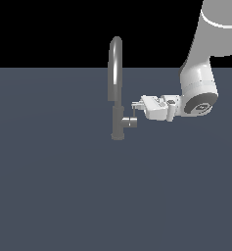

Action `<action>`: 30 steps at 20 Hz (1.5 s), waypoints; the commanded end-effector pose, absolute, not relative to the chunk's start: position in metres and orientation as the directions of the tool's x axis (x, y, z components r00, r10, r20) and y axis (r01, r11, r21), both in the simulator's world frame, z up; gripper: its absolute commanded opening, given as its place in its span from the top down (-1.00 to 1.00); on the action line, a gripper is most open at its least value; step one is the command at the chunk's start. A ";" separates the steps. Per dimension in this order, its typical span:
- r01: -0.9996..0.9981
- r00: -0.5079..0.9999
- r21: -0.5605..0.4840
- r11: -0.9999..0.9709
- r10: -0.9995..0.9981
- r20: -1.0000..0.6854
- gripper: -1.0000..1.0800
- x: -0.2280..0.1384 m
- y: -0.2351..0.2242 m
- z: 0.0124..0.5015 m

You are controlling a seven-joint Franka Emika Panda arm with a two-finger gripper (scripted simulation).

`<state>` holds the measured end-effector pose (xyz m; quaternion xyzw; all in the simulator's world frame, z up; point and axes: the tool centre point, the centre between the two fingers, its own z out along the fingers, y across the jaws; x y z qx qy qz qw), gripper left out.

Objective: Turn on the faucet by rotating a designated handle.

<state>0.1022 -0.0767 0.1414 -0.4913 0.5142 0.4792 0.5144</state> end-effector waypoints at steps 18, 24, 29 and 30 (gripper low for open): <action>-0.997 0.002 -0.002 0.071 0.000 -1.000 1.00 0.081 -0.074 0.146; -0.997 0.001 -0.001 0.074 -0.002 -1.000 1.00 0.075 -0.074 0.145; -0.997 0.002 -0.002 0.073 -0.001 -1.000 1.00 0.062 -0.072 0.145; -0.997 0.002 -0.002 0.073 -0.001 -1.000 1.00 0.059 -0.072 0.145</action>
